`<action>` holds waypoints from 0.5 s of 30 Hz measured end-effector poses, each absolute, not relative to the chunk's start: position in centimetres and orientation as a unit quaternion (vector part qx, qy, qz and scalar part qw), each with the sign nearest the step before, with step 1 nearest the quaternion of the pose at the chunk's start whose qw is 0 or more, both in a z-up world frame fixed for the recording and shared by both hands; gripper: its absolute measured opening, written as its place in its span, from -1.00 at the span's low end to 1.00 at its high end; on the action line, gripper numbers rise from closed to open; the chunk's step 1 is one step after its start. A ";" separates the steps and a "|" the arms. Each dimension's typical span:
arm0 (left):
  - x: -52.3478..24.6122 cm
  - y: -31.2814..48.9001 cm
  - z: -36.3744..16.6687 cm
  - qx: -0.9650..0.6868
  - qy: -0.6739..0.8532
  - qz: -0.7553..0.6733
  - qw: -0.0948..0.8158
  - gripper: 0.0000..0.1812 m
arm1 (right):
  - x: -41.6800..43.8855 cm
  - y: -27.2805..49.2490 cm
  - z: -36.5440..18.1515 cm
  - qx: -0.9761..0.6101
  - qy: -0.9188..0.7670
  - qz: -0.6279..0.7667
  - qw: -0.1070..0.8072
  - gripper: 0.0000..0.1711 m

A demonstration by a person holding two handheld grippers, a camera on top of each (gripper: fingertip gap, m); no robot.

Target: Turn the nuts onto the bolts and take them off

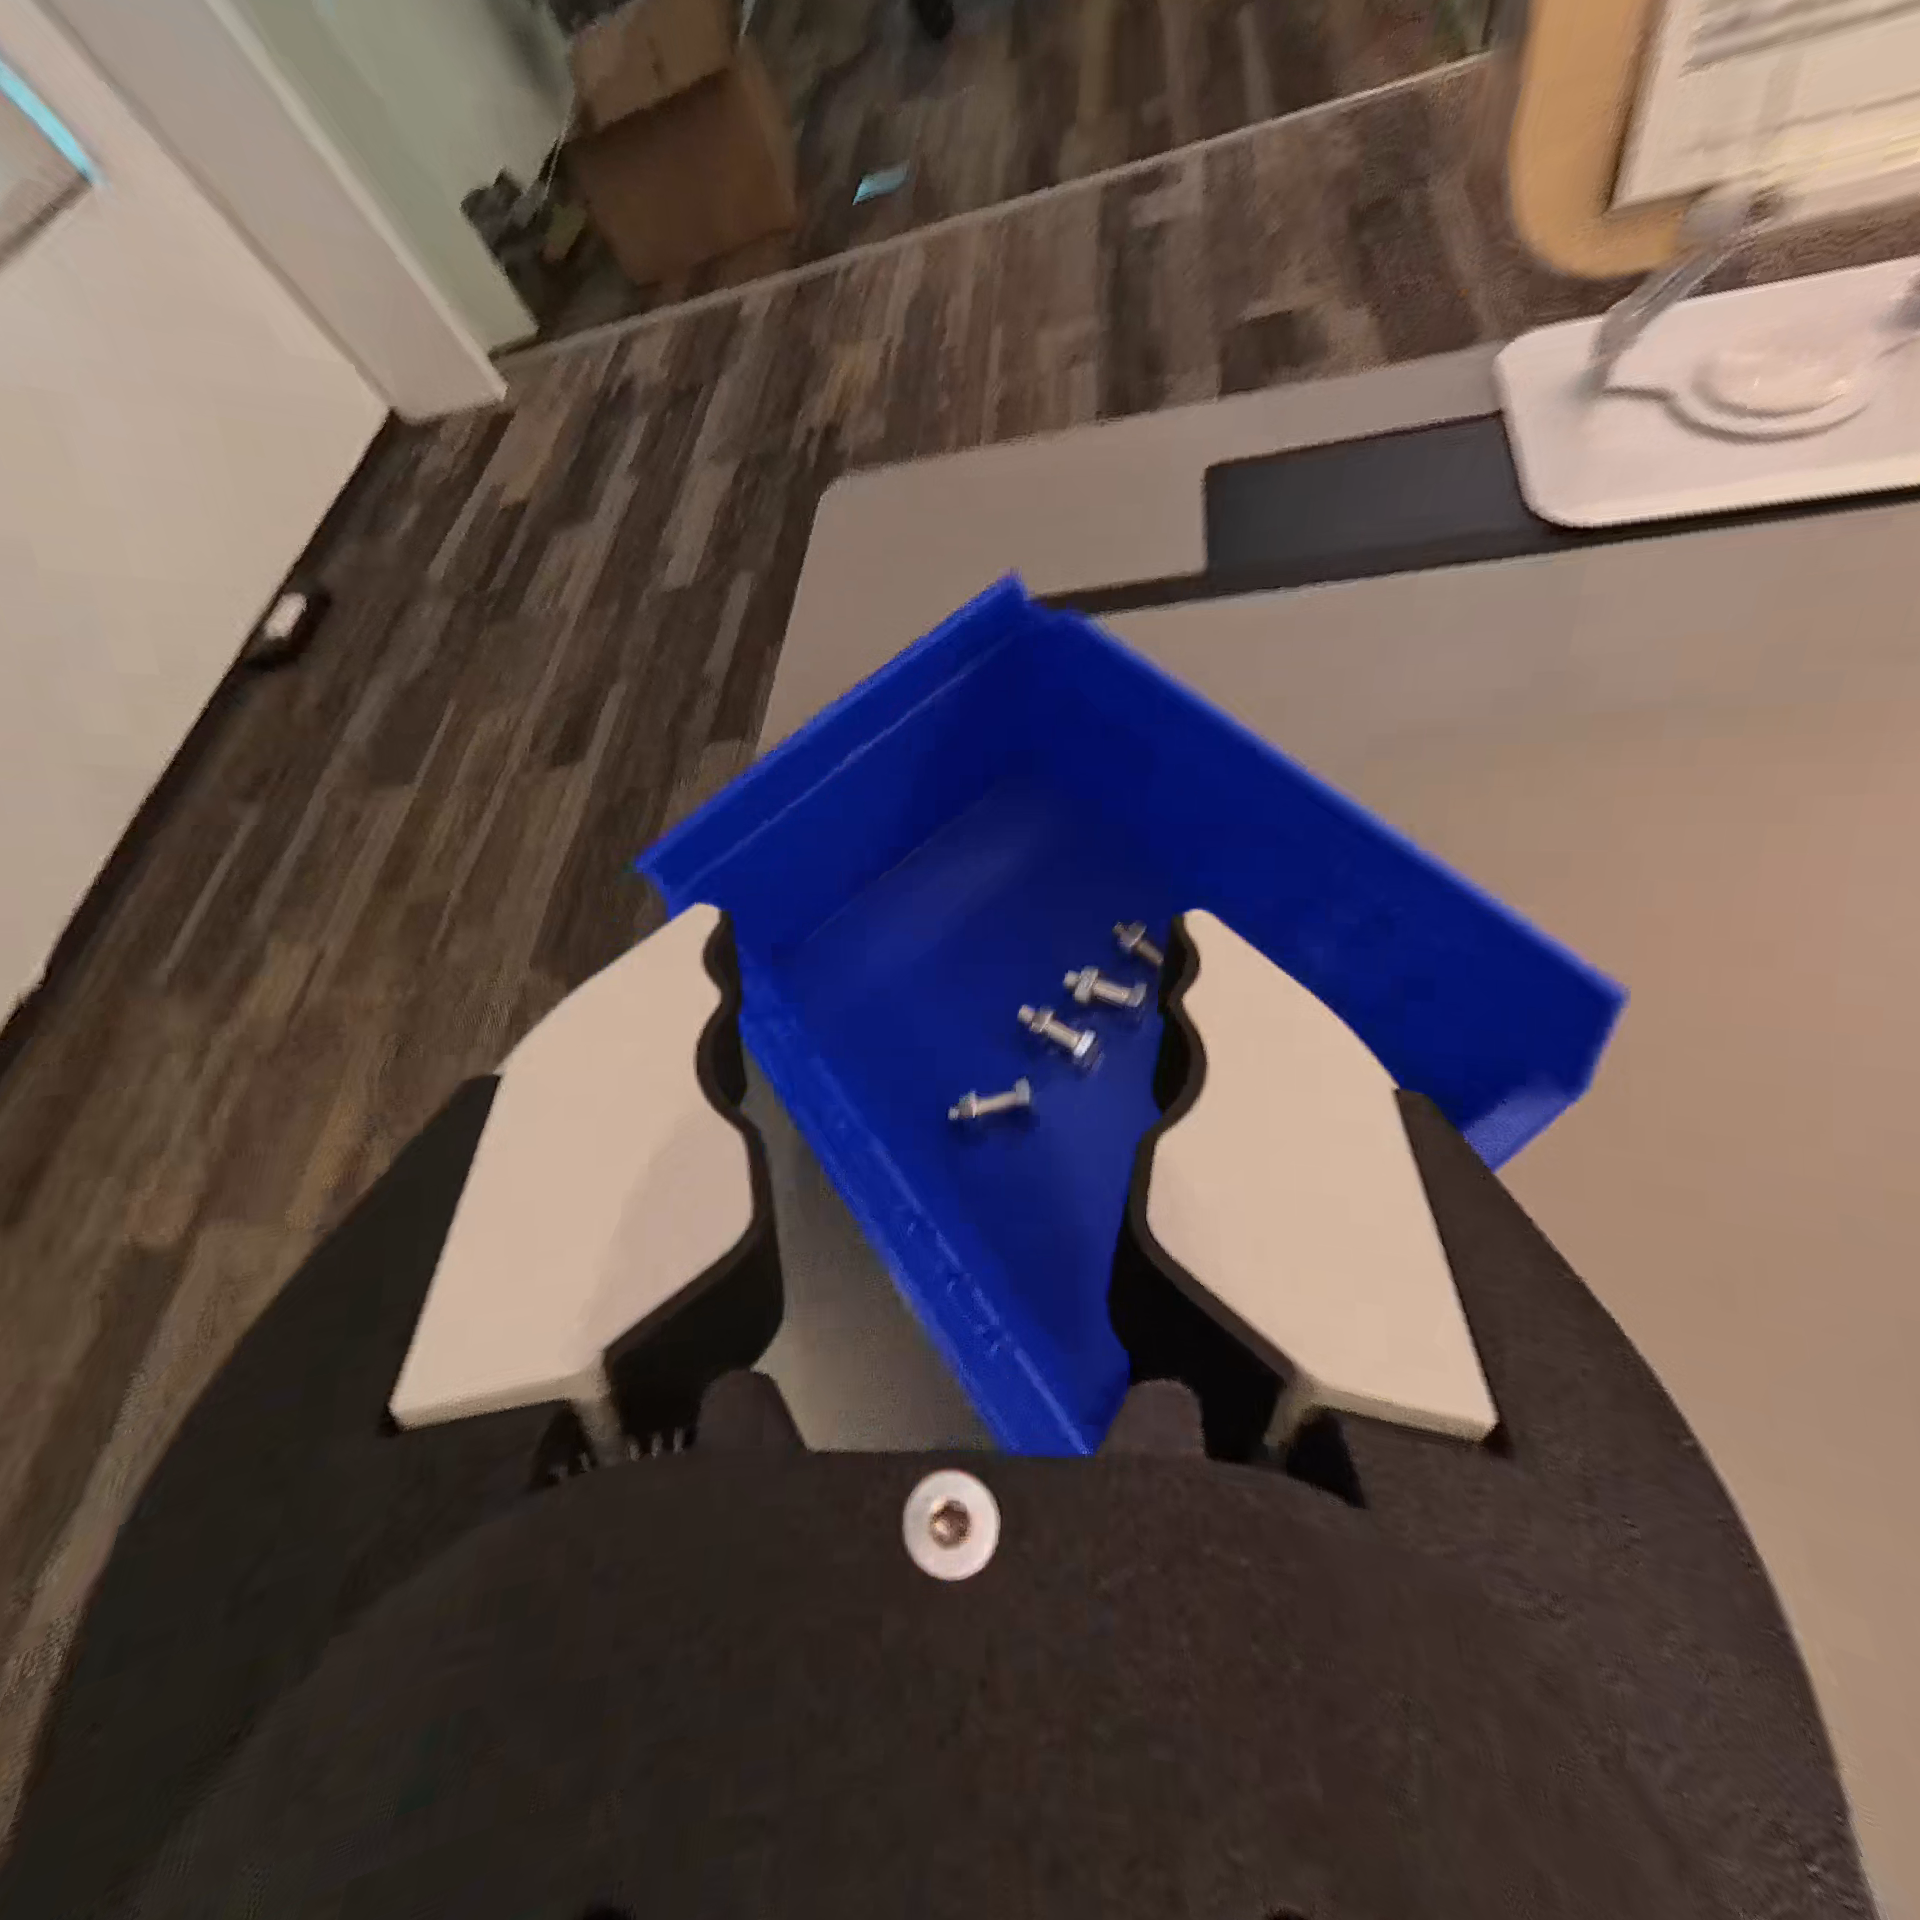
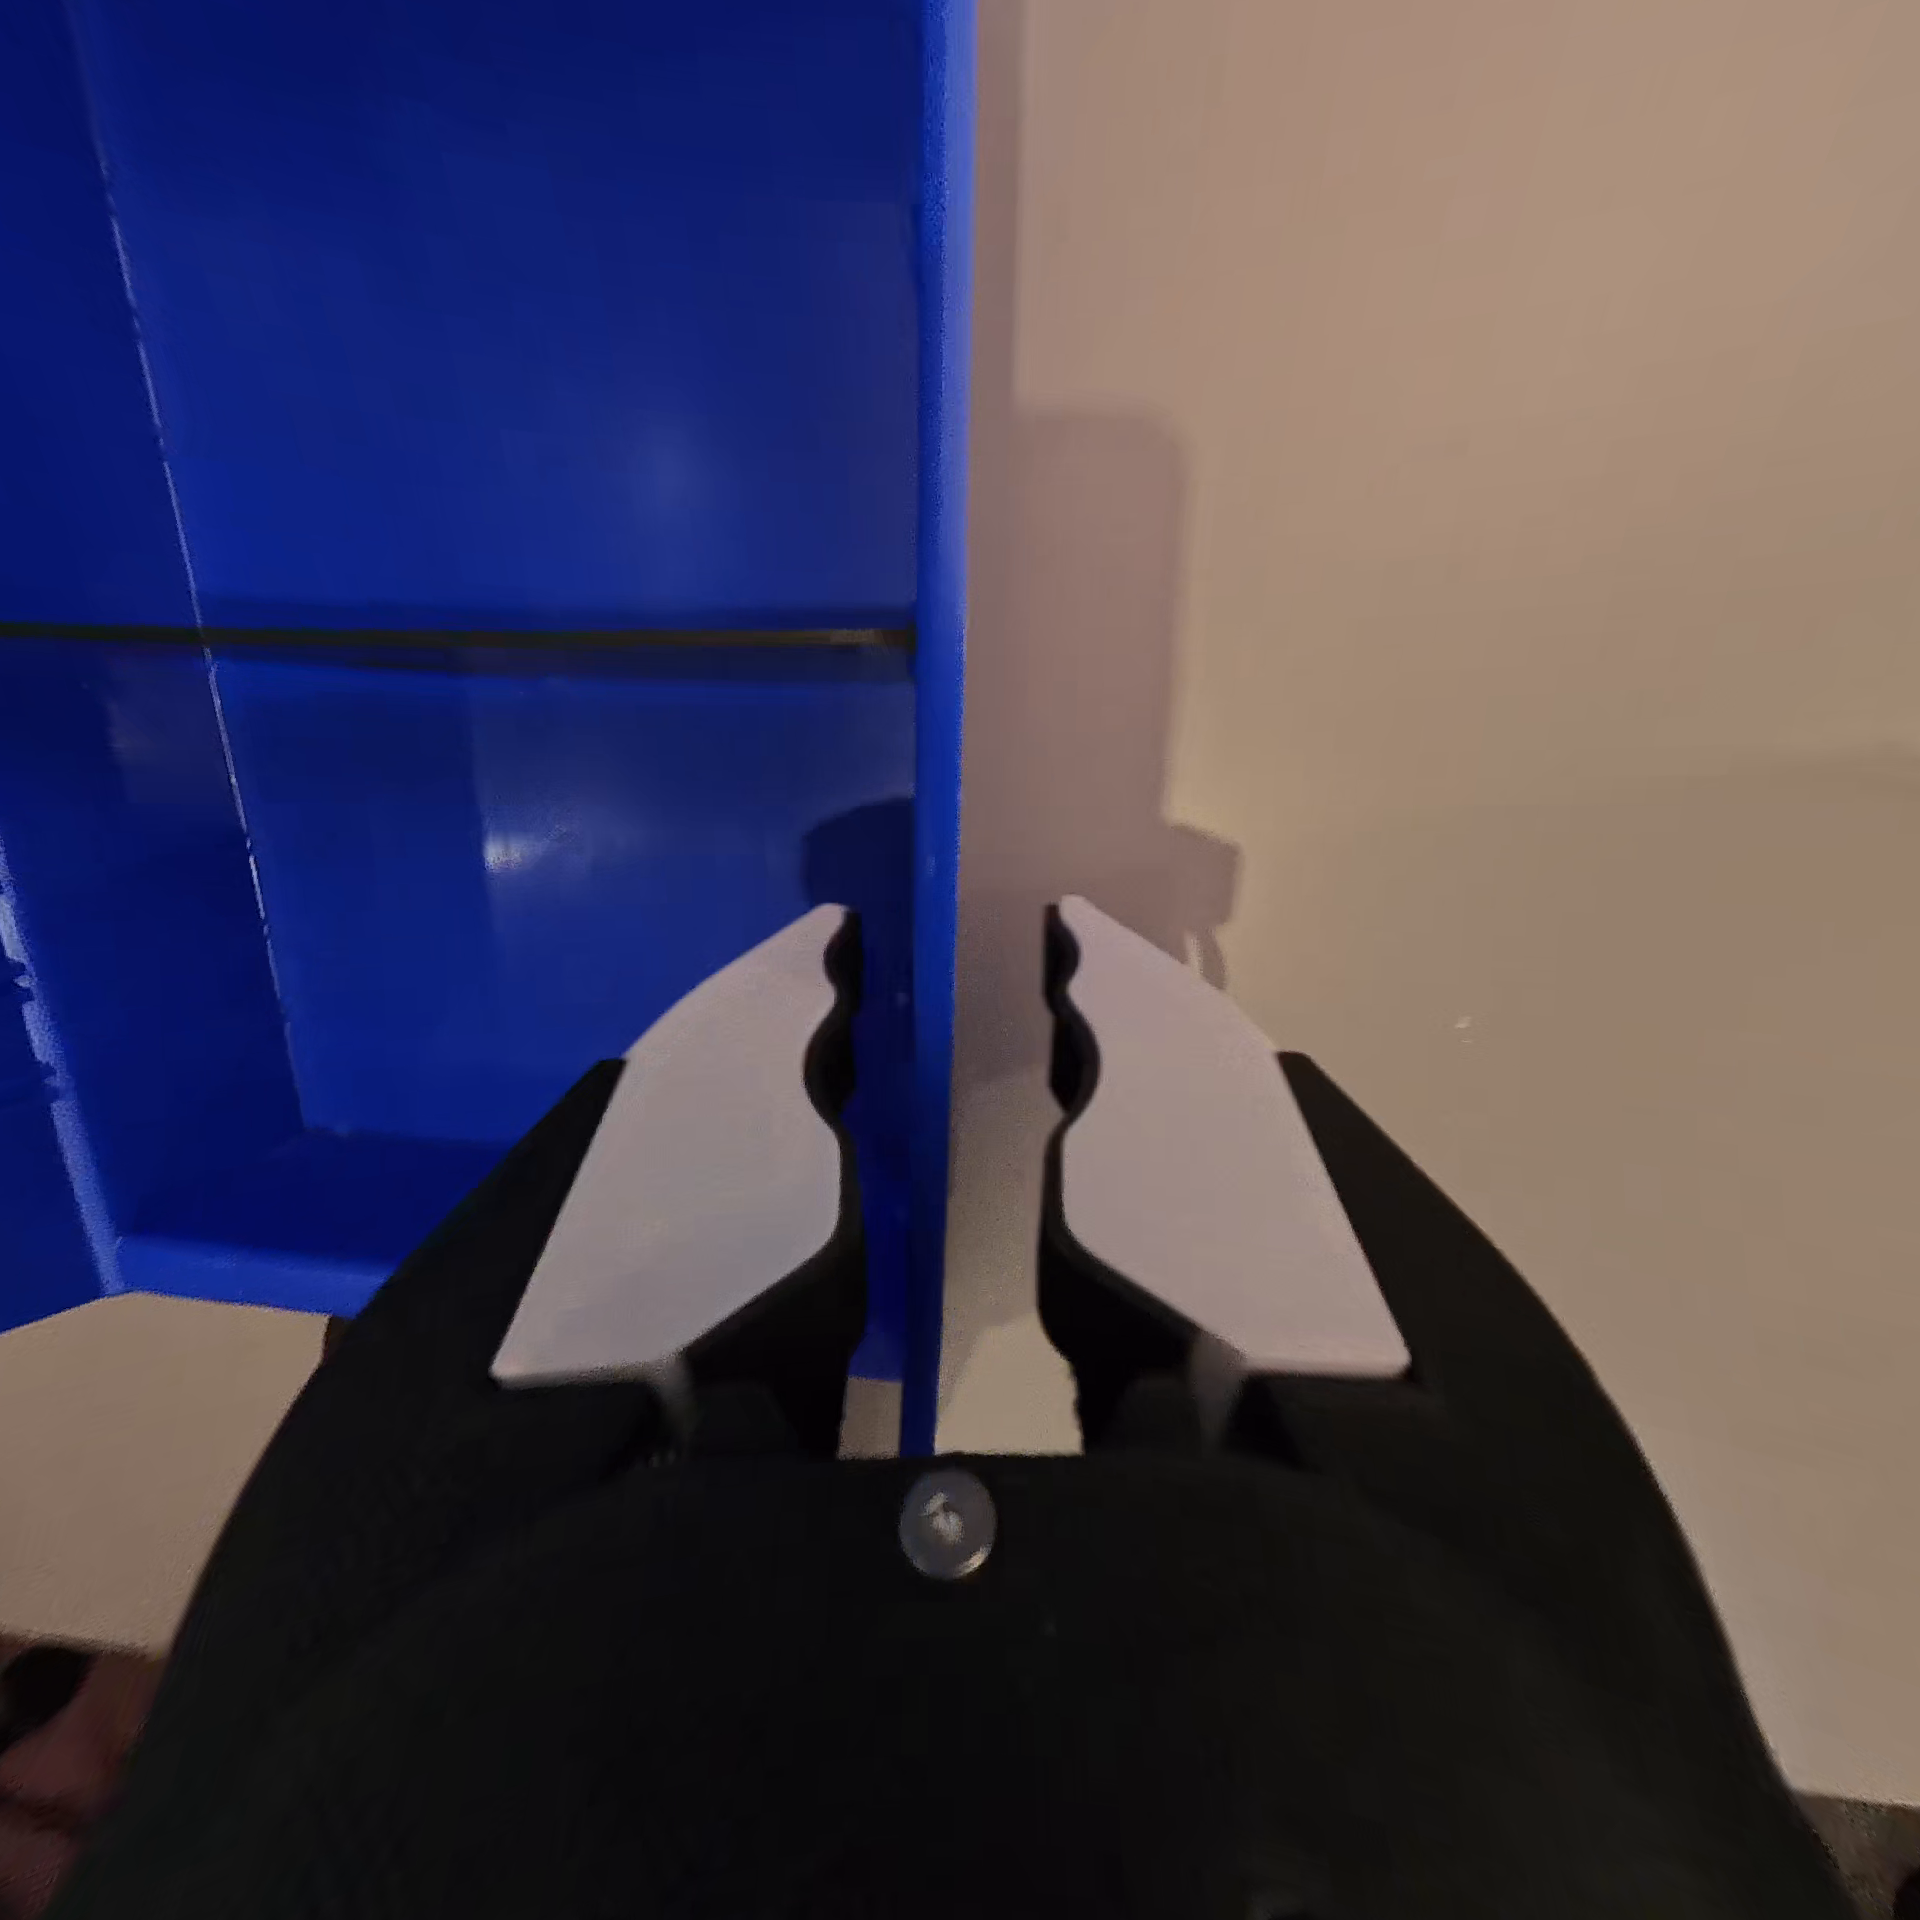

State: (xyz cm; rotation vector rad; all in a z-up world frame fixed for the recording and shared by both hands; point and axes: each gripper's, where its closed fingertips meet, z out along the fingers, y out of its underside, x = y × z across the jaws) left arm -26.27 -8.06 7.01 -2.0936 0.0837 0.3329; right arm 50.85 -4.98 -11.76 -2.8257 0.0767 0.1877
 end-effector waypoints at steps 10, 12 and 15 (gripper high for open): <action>-29.8 -11.3 -1.4 -0.879 -0.058 0.087 0.466 -0.19 | 49.5 -0.8 3.4 -0.883 -0.050 0.065 0.462 -0.30; -30.6 -11.4 -3.1 -0.893 -0.078 0.110 0.430 -0.19 | 48.7 -0.9 5.5 -0.868 -0.047 0.084 0.488 -0.30; -31.2 -11.9 -5.6 -0.923 -0.083 0.150 0.345 -0.16 | 47.2 -0.9 7.3 -0.848 -0.071 0.099 0.515 -0.30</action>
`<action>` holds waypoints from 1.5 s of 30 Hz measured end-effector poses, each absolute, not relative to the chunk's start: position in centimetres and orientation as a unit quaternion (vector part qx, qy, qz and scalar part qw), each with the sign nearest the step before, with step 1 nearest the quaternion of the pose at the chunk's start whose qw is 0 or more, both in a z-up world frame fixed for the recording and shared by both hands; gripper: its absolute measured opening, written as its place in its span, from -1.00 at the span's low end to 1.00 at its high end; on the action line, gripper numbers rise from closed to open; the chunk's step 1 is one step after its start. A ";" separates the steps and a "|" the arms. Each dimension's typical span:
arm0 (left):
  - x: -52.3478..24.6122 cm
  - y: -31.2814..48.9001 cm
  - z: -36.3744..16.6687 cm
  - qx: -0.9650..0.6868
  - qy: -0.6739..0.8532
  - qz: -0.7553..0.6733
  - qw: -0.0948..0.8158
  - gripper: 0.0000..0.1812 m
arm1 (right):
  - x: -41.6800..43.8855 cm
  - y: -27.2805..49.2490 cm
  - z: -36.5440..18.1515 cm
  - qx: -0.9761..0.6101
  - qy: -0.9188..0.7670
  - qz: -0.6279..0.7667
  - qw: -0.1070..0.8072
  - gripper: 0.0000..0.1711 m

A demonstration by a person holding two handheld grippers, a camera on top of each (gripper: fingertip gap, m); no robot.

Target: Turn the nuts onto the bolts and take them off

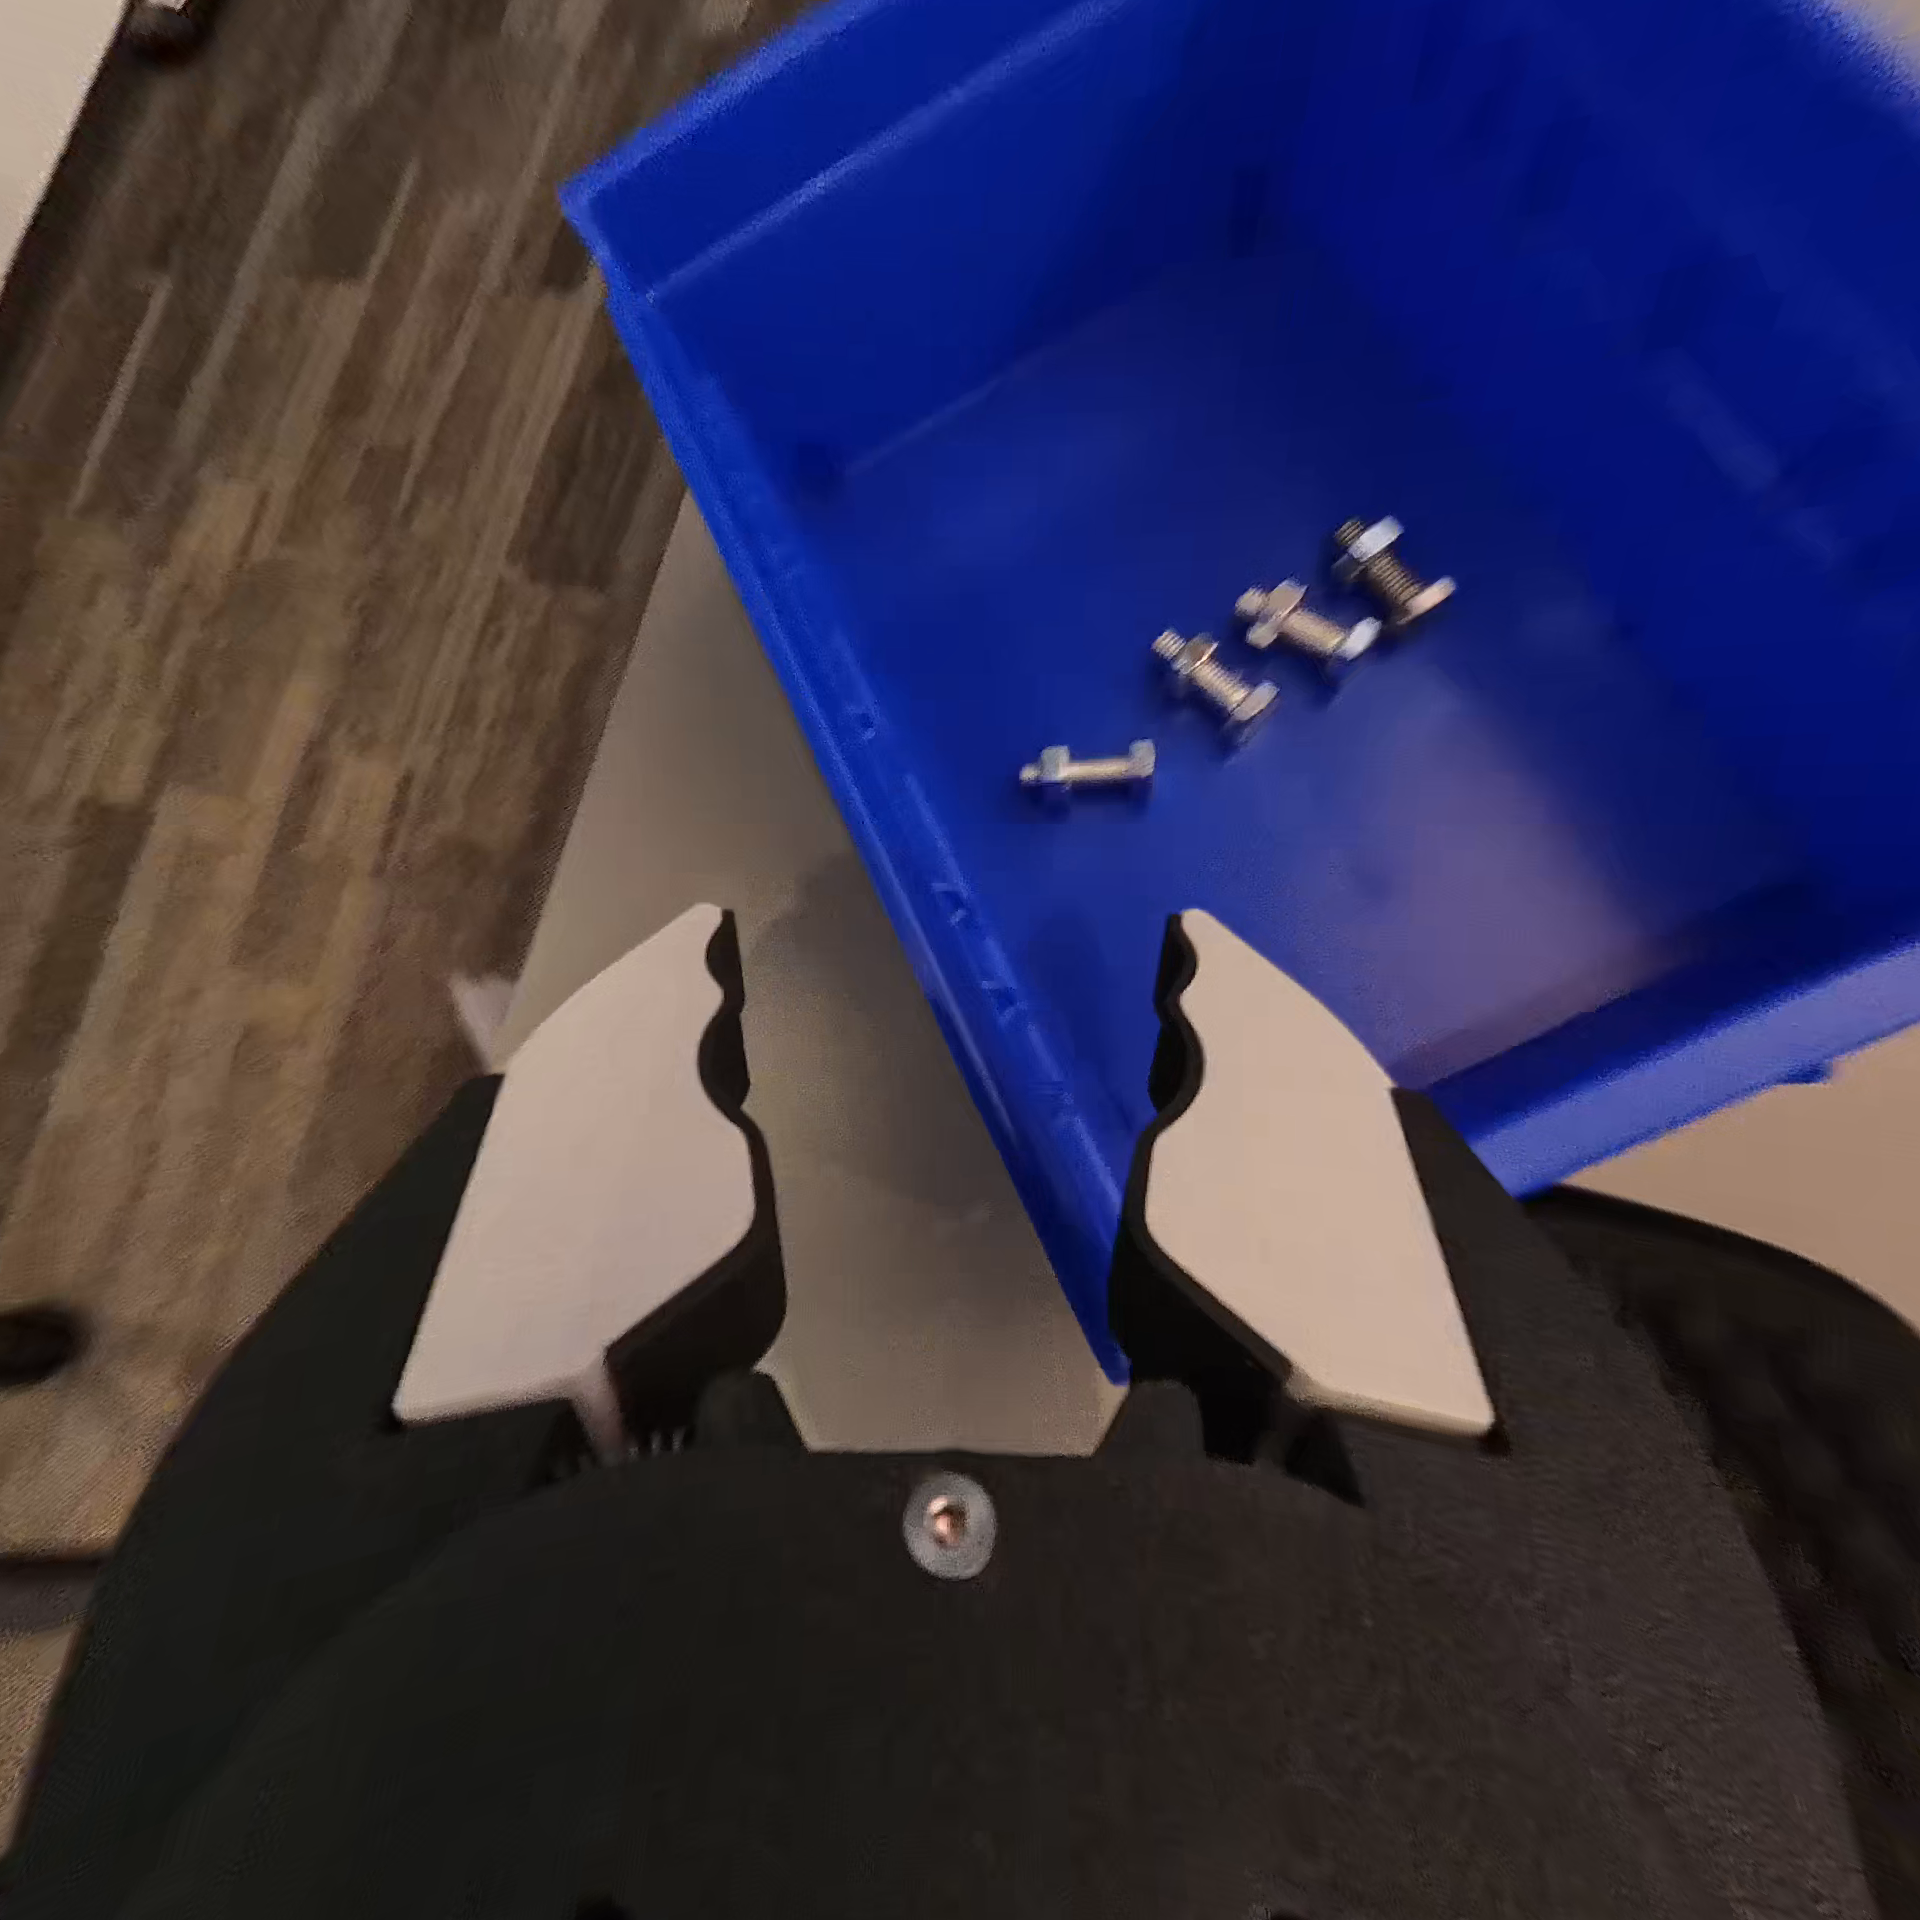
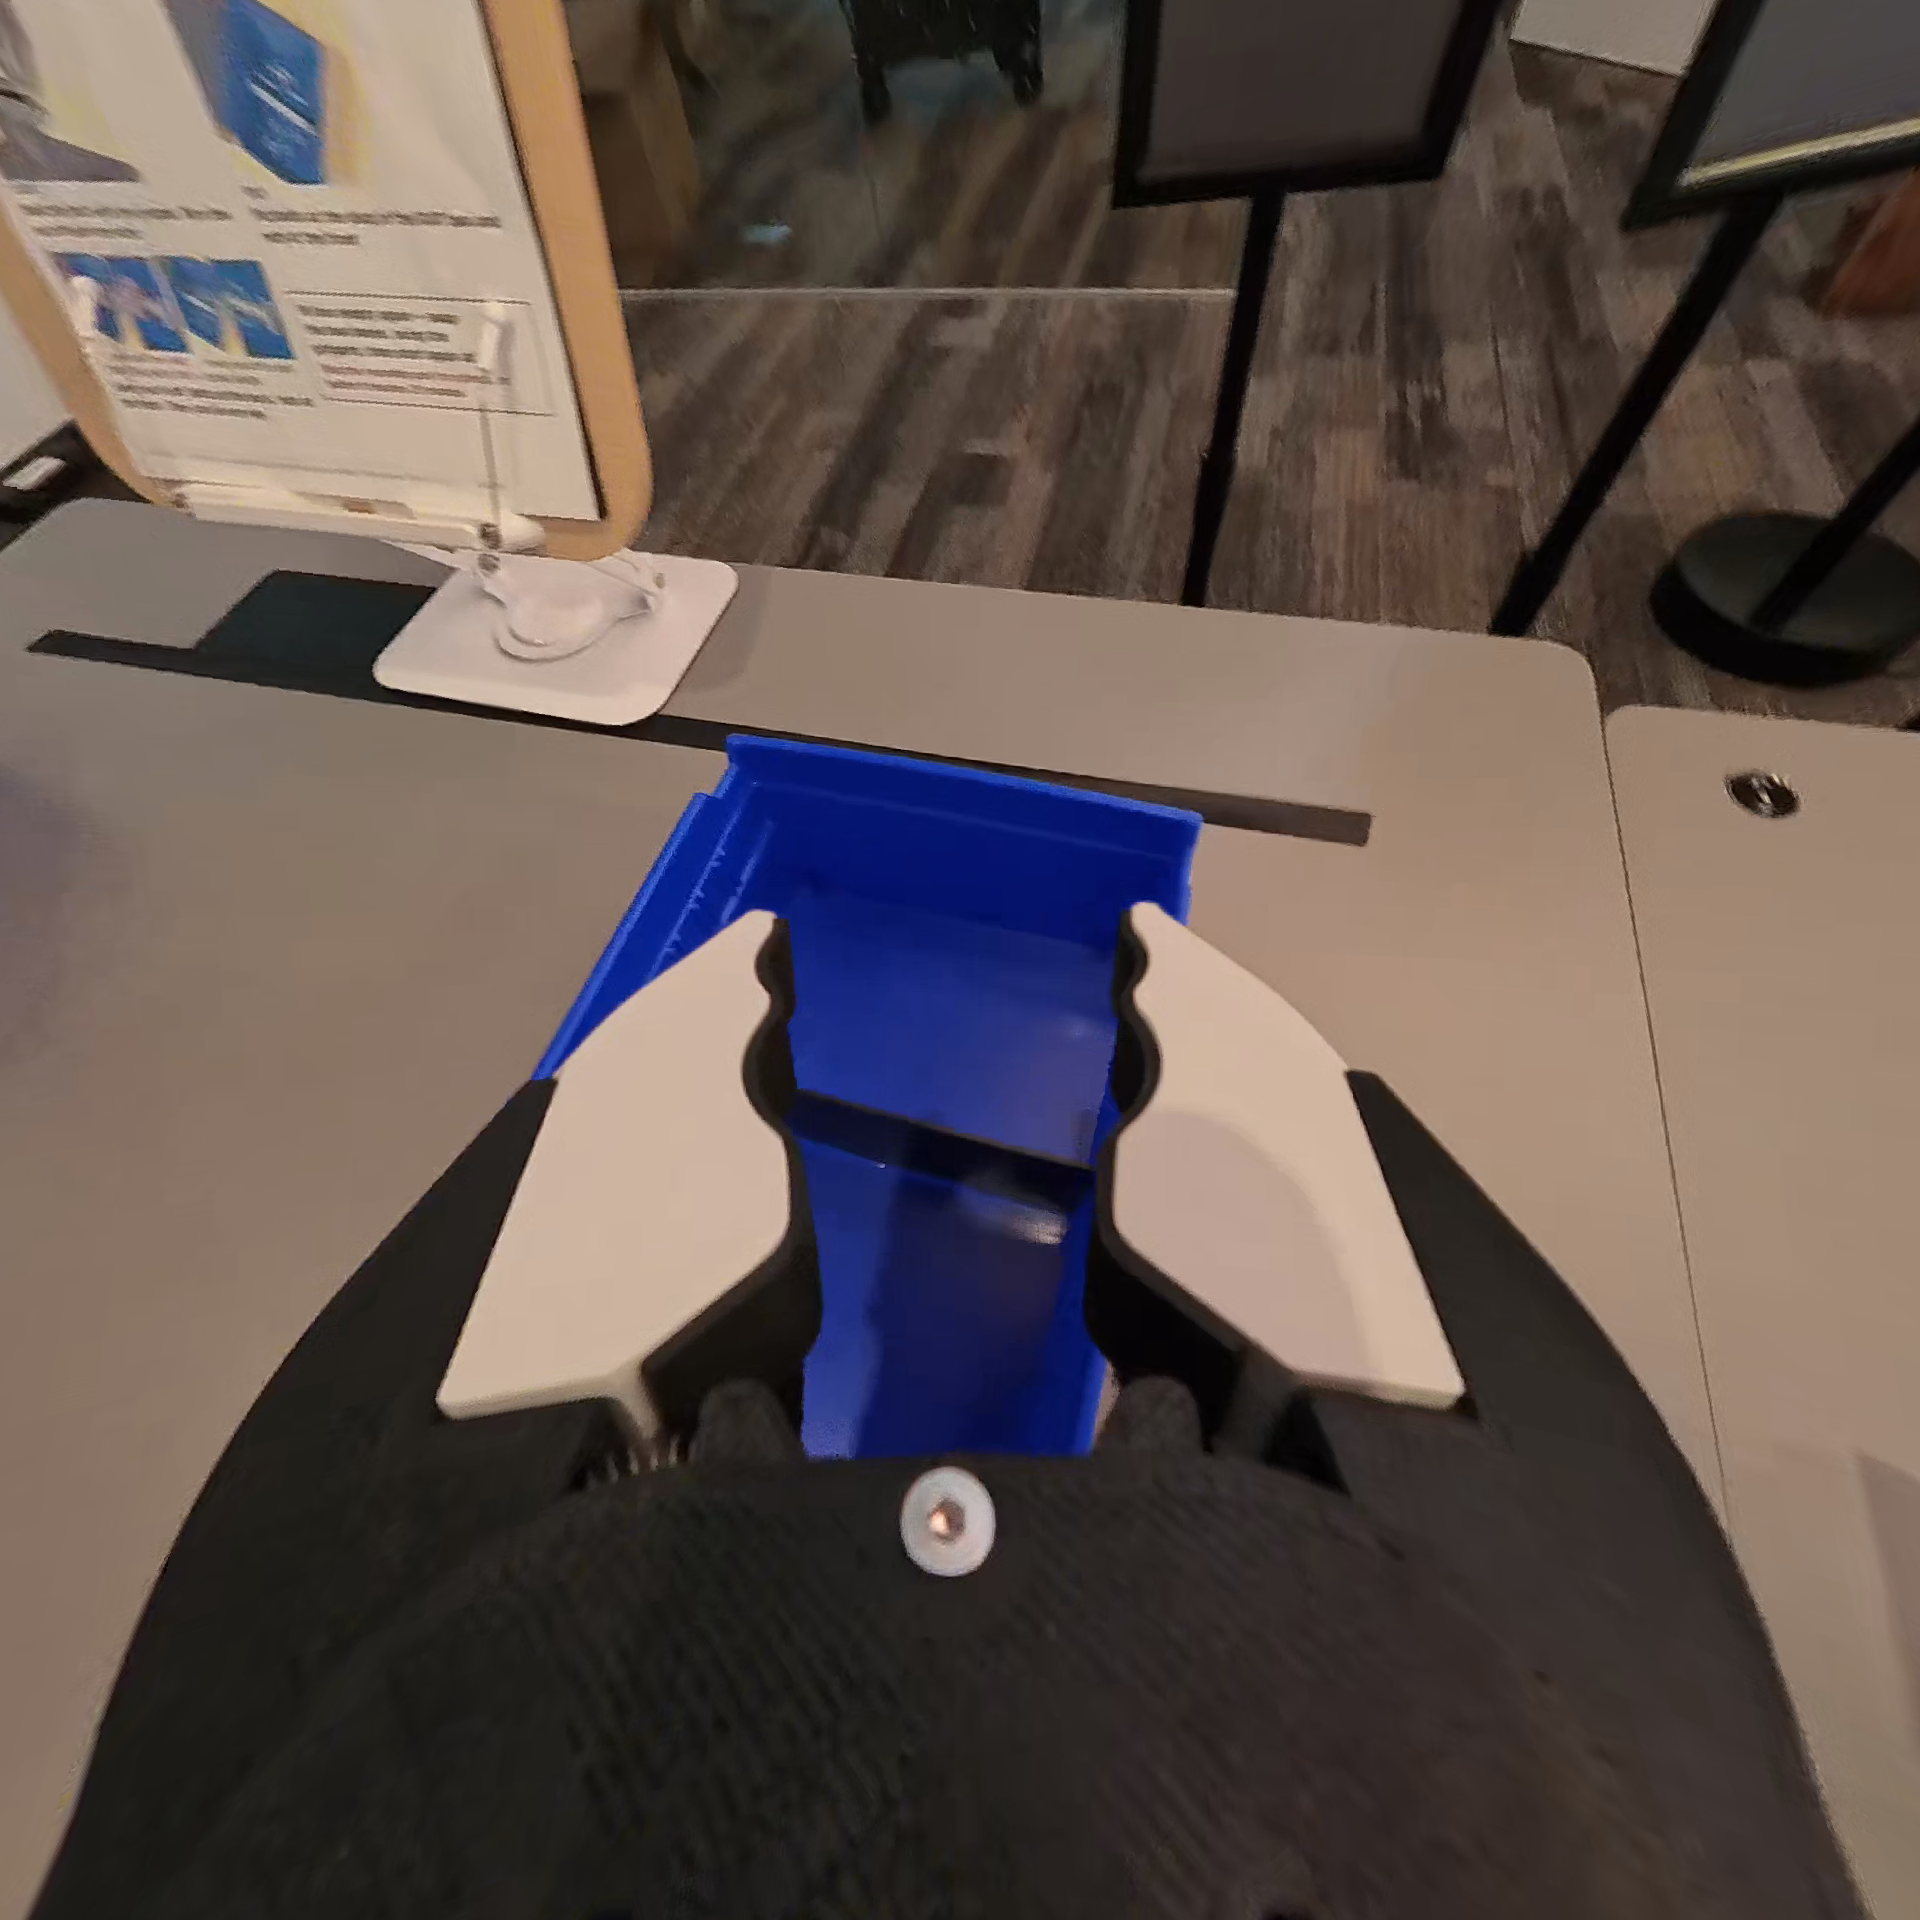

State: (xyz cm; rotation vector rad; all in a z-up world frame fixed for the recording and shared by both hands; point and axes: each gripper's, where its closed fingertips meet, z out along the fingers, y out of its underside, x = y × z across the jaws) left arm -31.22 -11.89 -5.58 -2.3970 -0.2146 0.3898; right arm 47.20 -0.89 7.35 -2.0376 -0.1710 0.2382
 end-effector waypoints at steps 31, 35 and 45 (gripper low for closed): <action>-27.5 -2.3 -10.7 -0.960 0.176 0.081 0.202 -0.76 | 34.5 1.6 9.9 -0.756 -0.189 0.287 0.557 -0.63; -26.1 -3.3 -10.9 -0.978 0.085 -0.014 0.188 -0.94 | 33.3 2.3 8.3 -0.779 -0.209 0.257 0.532 -0.60; -26.2 -2.4 -10.8 -0.982 0.017 -0.057 0.180 -0.95 | 31.6 2.7 7.0 -0.795 -0.236 0.230 0.509 -0.58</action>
